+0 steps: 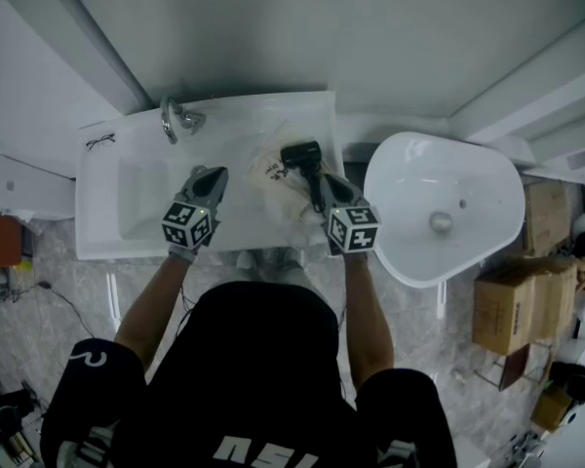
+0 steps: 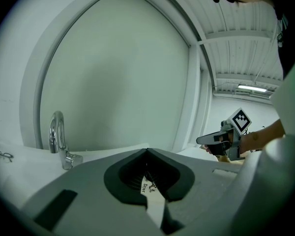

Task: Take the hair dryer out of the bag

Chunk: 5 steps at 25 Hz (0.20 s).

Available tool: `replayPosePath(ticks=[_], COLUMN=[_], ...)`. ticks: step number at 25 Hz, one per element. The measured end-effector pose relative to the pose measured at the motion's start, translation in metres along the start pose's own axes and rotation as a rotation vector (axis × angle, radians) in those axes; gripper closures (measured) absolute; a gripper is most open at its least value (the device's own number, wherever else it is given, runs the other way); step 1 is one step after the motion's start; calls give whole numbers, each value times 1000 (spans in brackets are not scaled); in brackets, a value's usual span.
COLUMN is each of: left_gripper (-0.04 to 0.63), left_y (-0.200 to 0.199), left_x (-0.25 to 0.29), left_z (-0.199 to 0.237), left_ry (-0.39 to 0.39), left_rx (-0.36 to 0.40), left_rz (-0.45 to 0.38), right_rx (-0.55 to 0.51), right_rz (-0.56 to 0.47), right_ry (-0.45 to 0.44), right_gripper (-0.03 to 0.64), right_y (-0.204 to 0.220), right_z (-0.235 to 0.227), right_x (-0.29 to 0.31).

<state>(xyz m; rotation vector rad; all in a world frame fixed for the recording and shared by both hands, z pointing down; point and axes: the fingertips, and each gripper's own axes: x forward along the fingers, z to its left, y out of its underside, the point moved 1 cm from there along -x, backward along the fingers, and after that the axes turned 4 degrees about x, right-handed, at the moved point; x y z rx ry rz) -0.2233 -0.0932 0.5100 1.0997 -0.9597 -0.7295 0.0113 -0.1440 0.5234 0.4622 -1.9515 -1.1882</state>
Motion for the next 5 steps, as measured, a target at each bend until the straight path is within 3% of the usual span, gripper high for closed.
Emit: replayPosePath(ticks=[5], left_gripper=[597], left_y=[-1], left_x=[2], left_z=[1], left_ry=[-3], left_rx=[1], left_rz=[-1], right_rx=[0], right_rz=[2], right_ry=[-5], right_gripper=[623], right_y=[0], right_z=[-1], right_x=[3])
